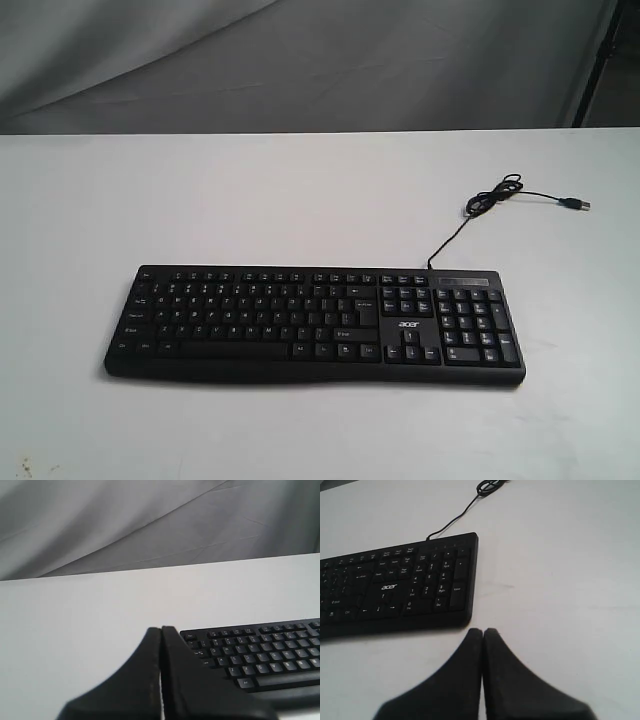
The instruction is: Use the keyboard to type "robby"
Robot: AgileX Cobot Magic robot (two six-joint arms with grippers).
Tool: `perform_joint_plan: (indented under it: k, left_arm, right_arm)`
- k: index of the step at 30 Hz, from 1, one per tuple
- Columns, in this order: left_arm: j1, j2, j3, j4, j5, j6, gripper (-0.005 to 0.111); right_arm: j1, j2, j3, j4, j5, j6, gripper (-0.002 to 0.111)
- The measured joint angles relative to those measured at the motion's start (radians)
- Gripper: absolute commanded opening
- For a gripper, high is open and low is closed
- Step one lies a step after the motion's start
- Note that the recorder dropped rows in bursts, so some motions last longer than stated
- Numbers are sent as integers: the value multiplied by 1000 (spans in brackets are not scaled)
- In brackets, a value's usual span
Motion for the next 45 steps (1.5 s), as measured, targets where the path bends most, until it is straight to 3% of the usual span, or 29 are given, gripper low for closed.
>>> perform_joint_plan:
  k: [25,32,37,45]
  left_arm:
    - [0,0,0,0,0,0,0]
    - [0,0,0,0,0,0,0]
    - [0,0,0,0,0,0,0]
    - [0,0,0,0,0,0,0]
  right_arm:
    - [0,0,-7,59,30,0,0]
    - [0,23,-248,59,154,0,0]
    - [0,162,-473,16,158,0,0]
    - [8,430,-593,-13,96,8,0]
